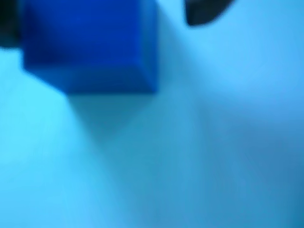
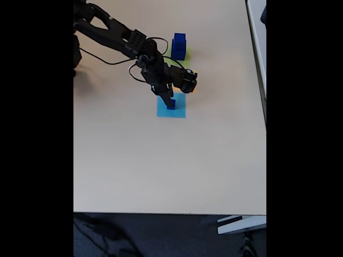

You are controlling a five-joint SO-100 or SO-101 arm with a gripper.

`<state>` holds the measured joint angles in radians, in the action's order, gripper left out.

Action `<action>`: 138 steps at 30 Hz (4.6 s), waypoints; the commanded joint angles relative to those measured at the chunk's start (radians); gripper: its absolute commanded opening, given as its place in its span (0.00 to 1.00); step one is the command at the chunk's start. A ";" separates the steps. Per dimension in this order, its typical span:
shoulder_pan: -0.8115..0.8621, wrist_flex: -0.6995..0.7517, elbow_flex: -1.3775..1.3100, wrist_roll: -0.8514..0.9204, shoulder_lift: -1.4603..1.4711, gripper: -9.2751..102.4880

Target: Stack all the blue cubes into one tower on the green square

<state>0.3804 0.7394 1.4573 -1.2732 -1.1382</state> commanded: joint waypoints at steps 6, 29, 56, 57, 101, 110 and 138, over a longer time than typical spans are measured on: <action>-0.015 -0.025 -0.031 -0.015 -0.011 0.19; -0.081 0.258 -0.224 -0.064 -0.195 0.12; -0.377 0.640 -0.618 -0.345 -0.206 0.11; -0.391 0.652 -0.652 -0.360 -0.184 0.11; -0.520 0.526 -0.566 -0.514 -0.009 0.10; -0.526 0.526 -0.561 -0.517 -0.006 0.09; -0.512 0.529 -0.588 -0.471 -0.006 0.10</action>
<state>-0.1335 1.2824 0.9050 -1.7518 -1.1305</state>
